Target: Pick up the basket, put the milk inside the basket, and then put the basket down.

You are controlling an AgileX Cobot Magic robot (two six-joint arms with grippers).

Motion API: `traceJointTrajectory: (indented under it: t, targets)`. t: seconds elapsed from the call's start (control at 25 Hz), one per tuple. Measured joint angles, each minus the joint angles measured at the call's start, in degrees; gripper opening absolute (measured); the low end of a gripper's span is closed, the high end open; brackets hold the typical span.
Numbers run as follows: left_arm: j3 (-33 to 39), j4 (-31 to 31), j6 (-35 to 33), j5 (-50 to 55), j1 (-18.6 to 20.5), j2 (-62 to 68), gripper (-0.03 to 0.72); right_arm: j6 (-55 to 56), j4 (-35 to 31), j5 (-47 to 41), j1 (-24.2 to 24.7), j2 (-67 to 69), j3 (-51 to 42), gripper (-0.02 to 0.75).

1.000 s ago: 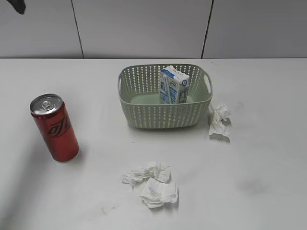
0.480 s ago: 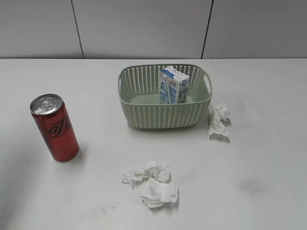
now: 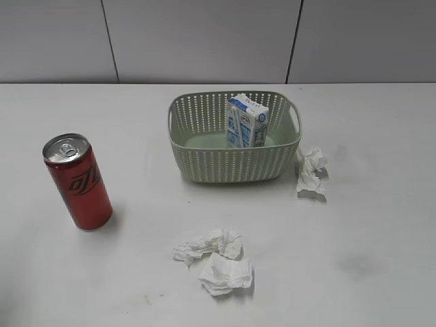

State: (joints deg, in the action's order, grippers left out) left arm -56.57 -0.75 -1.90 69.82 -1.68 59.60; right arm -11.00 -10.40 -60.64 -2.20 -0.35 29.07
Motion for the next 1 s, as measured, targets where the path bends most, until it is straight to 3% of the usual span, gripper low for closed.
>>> traceJointTrajectory:
  t: [0.32,1.0]
  targets:
    - [11.42,0.17,-0.05,-1.08,0.00,-18.51,0.584,0.00,0.05,0.00,0.00,0.00,0.00,0.592]
    - [24.10,0.75,-0.05,-3.09,0.00,-46.72,0.584,0.00,0.05,0.06,0.00,0.00,0.00,0.592]
